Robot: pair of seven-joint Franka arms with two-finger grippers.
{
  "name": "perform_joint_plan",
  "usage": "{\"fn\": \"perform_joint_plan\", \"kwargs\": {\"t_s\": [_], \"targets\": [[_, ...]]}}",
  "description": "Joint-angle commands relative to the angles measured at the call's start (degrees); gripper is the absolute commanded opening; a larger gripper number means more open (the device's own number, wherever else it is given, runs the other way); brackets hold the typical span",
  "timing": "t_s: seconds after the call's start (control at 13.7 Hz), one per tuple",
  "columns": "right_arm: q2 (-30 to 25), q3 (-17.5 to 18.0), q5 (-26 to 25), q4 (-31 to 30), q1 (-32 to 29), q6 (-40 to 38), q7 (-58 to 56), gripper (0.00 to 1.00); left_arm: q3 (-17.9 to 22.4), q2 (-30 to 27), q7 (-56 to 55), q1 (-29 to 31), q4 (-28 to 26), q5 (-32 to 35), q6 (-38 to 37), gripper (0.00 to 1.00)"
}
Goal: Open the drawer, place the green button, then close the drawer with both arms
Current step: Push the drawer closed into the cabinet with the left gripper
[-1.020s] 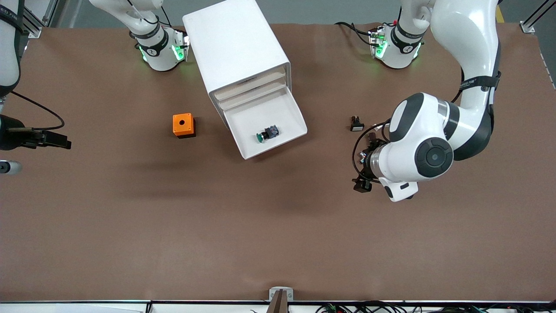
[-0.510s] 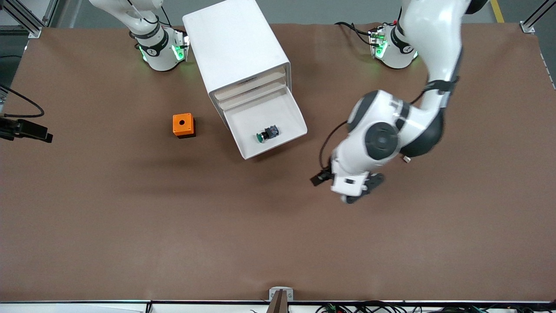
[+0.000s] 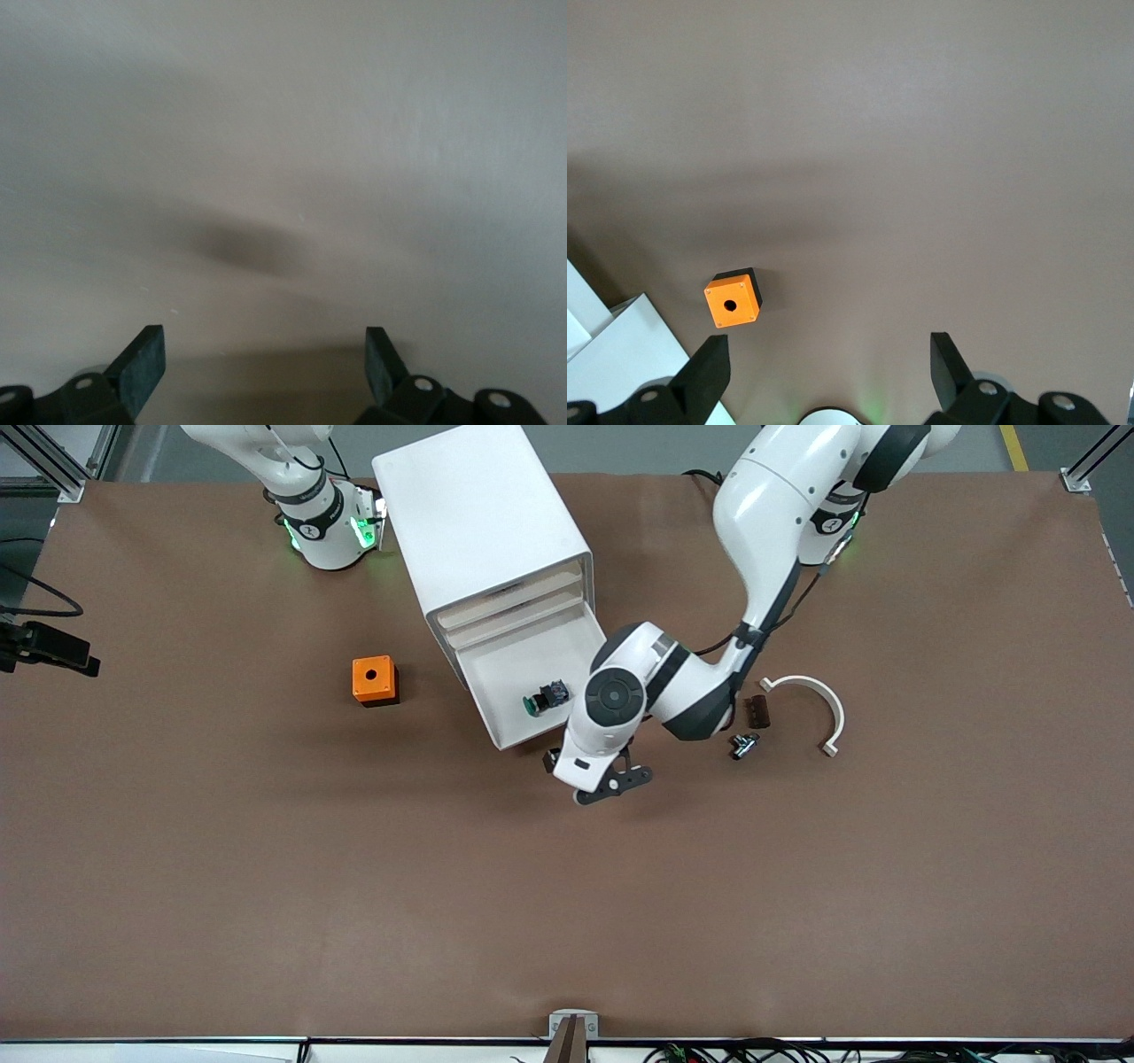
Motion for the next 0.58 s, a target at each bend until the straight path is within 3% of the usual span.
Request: {"fn": "perform_joint_plan", "kwargs": {"t_s": [0.0, 0.51], "targets": [[-4.00, -0.08, 1.35, -4.30, -0.32, 0.36, 0.90, 1.00, 0.18, -0.97, -0.82, -2.68, -4.55, -0.44, 4.41, 0.99], [-11.56, -0.26, 3.28, -14.77, -1.55, 5.98, 0.72, 1.00, -6.77, -1.15, -8.54, -4.88, -6.05, -3.08, 4.32, 0.99]]}}
